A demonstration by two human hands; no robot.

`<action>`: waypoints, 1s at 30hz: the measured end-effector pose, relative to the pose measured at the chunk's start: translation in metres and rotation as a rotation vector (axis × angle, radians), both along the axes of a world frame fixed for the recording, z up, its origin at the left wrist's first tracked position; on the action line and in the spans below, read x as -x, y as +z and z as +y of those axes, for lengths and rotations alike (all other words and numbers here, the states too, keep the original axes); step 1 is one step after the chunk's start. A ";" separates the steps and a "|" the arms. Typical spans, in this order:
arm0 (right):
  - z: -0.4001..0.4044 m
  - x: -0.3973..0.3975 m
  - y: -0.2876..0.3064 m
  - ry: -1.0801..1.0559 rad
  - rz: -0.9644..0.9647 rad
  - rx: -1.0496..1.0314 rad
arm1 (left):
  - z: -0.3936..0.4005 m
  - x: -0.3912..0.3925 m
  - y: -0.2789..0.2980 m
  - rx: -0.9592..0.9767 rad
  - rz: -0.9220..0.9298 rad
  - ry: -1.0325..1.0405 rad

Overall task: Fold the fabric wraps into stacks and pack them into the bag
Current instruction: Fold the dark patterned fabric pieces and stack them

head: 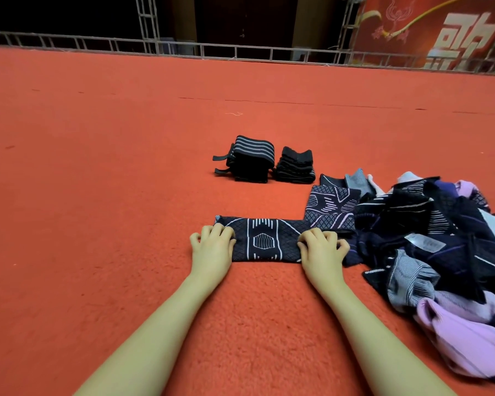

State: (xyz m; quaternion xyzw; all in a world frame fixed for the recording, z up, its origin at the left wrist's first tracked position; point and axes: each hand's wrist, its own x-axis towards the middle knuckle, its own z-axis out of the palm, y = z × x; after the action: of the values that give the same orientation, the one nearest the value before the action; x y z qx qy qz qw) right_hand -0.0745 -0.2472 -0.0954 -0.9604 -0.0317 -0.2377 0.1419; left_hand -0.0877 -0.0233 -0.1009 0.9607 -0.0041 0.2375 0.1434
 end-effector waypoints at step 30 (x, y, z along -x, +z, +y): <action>0.029 0.057 0.032 0.329 -0.229 -0.005 | 0.011 0.072 0.023 -0.203 -0.218 -0.120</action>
State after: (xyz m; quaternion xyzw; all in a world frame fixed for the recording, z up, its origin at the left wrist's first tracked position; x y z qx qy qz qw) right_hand -0.1311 -0.2178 -0.0635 -0.9087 -0.2033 -0.3189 0.1768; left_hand -0.1601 -0.0128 -0.0775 0.9368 -0.1008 0.3298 0.0583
